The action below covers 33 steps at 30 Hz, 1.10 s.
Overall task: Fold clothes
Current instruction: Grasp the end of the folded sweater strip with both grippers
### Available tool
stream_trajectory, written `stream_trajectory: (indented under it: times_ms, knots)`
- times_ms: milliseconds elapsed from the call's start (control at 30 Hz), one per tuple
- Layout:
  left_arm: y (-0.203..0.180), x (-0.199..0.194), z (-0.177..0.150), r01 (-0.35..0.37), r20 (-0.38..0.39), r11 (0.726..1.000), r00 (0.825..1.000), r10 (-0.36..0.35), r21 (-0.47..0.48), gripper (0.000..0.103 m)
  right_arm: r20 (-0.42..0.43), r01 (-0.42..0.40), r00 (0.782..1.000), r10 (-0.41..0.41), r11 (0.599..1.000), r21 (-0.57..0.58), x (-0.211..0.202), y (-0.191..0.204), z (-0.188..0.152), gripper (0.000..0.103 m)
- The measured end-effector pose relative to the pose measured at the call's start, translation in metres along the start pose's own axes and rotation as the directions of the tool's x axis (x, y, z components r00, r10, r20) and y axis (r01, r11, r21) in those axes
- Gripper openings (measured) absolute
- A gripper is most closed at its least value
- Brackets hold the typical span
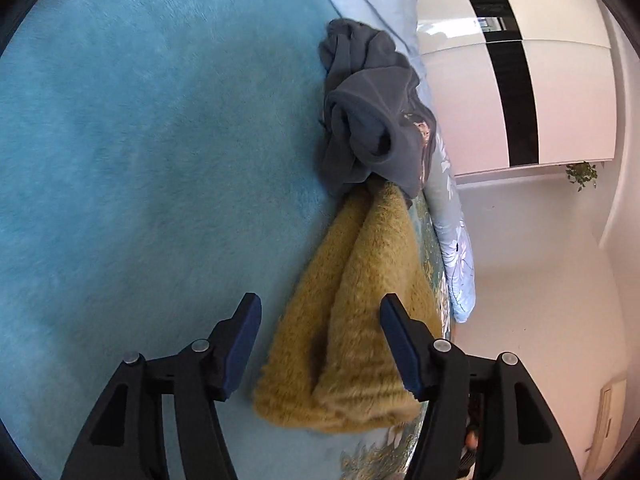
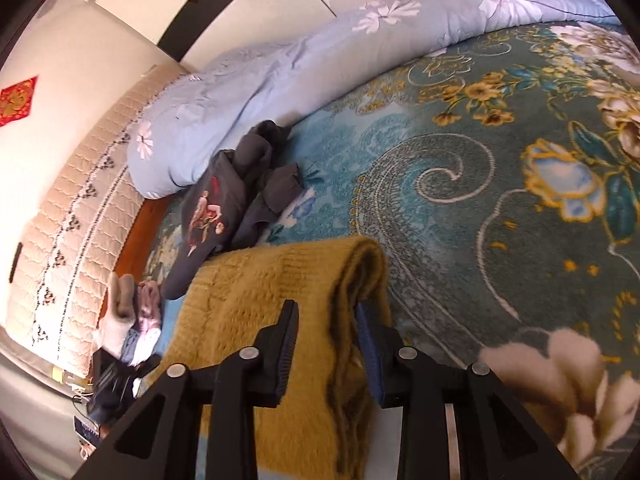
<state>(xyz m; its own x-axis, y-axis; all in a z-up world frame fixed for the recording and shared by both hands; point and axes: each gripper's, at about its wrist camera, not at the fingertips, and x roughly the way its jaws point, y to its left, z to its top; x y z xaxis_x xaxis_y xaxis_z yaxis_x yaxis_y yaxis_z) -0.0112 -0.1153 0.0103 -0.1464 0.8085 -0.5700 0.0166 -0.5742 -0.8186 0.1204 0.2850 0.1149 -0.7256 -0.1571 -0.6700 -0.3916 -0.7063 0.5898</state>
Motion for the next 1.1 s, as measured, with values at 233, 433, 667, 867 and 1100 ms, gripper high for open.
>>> stream_trajectory:
  times_ms: [233, 433, 667, 867, 1100]
  knots:
    - [-0.006, 0.019, -0.02, -0.026, -0.009, 1.0, 1.0, 0.026, 0.004, 0.062, 0.042, -0.067, 0.997, 0.062, 0.989, 0.129, -0.02, -0.034, -0.032, 0.043]
    - [-0.008, 0.007, -0.043, -0.065, 0.054, 0.997, 0.996, 0.066, -0.032, 0.035, 0.027, -0.112, 0.994, 0.11, 0.981, 0.156, -0.011, -0.041, -0.04, 0.043]
    - [-0.018, -0.013, -0.091, -0.119, 0.134, 0.993, 0.984, 0.114, 0.024, 0.031, -0.003, -0.158, 0.987, 0.162, 0.966, 0.204, 0.0, -0.052, -0.046, 0.053]
    - [-0.014, -0.034, -0.129, -0.136, 0.14, 0.989, 0.982, 0.127, 0.06, 0.03, -0.052, -0.195, 0.976, 0.21, 0.96, 0.203, 0.01, -0.048, -0.049, 0.062]
    - [-0.018, -0.033, -0.119, -0.174, 0.133, 0.98, 0.978, 0.16, 0.094, 0.037, -0.175, -0.085, 0.979, 0.106, 0.989, 0.12, 0.036, -0.021, -0.028, 0.072]
